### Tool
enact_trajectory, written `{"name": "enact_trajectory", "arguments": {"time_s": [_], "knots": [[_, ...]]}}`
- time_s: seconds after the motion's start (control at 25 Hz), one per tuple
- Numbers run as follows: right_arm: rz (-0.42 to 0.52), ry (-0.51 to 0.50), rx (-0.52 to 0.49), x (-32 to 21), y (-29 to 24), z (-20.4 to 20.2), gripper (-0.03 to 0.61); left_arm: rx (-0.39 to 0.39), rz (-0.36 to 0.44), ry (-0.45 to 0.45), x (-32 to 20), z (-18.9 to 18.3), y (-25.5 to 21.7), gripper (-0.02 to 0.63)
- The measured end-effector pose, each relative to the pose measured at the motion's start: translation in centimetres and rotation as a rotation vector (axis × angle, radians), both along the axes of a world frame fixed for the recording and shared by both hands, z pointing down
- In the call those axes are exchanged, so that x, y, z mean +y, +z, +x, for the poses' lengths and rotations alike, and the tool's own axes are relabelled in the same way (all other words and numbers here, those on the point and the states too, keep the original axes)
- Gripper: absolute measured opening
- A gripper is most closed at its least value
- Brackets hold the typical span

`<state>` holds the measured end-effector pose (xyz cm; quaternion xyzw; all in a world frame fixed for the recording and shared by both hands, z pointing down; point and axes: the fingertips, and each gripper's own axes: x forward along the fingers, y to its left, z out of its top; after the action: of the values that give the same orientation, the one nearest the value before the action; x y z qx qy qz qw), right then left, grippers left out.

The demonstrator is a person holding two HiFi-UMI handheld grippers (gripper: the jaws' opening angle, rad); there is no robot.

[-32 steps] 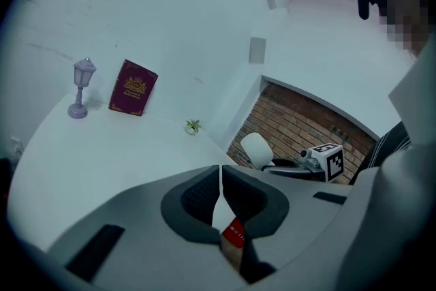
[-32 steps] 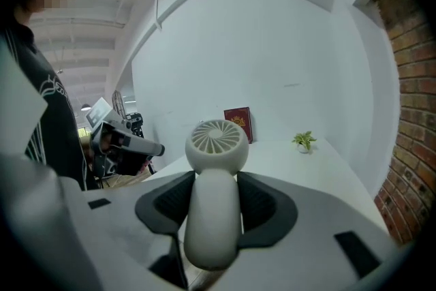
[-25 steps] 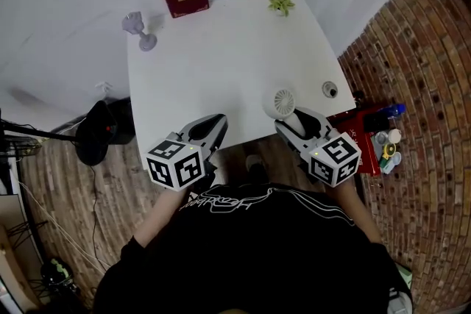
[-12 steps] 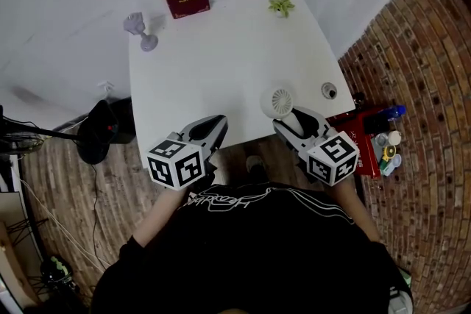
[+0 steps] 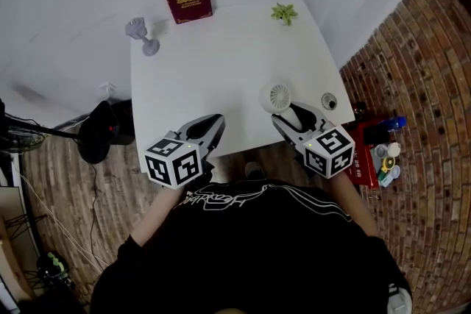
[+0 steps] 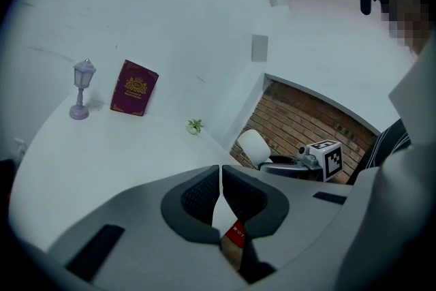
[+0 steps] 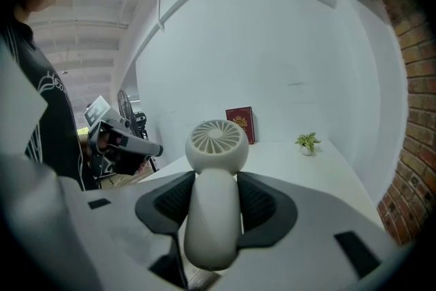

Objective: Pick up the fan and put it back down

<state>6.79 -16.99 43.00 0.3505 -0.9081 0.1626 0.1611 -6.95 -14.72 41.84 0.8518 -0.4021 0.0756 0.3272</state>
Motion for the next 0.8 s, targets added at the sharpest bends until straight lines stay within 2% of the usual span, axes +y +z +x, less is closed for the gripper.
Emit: {"name": "enact_trajectory", "arguments": {"time_s": [0.44, 0.8], "knots": [[-0.040, -0.039, 0.085, -6.0, 3.5, 1.0, 0.193, -0.007, -0.005, -0.064, -3.1, -0.2, 0.1, 0.038], [-0.108, -0.077, 0.191, -9.9, 9.8, 1.7, 0.193, -0.013, -0.018, -0.152, -4.1, -0.9, 1.6, 0.038]]}}
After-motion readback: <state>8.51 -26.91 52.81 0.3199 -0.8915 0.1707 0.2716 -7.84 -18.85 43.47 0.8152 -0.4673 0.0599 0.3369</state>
